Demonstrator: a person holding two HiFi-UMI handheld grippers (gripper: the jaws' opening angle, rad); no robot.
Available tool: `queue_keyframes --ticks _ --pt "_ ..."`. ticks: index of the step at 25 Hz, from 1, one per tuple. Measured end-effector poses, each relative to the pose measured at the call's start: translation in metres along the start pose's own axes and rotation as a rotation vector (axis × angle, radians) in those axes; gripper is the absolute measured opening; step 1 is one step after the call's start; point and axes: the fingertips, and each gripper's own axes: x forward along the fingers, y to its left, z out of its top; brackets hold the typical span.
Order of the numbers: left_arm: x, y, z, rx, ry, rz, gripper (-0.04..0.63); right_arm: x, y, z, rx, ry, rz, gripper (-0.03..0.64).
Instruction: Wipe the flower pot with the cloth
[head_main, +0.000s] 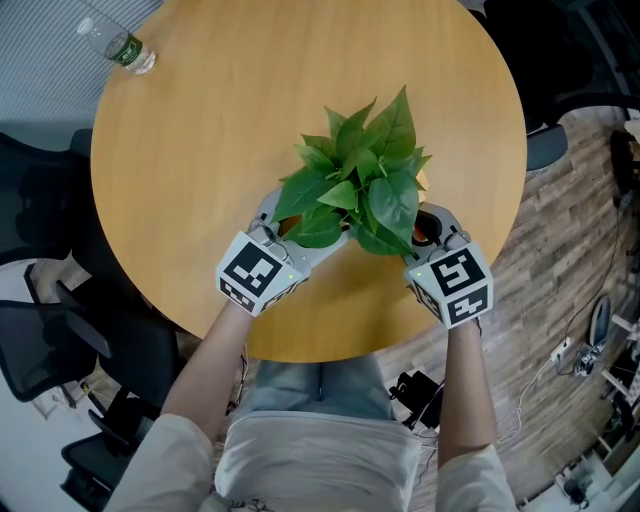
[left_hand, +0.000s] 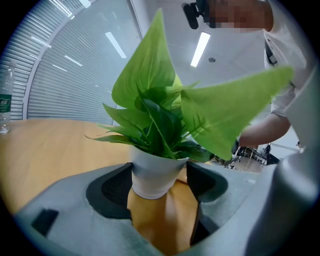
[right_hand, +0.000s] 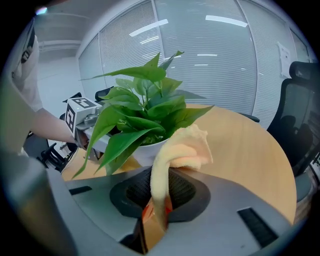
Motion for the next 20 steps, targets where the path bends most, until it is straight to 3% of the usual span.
queue_keyframes --ticks 12,20 --pt "0.003 -0.002 -0.001 -0.008 -0.007 0.042 0.348 0.004 0.051 -0.015 -0.063 0.038 0.082 0.054" --pt "0.000 0.000 -0.003 0.035 0.007 0.042 0.350 0.003 0.052 -0.016 -0.050 0.021 0.079 0.054"
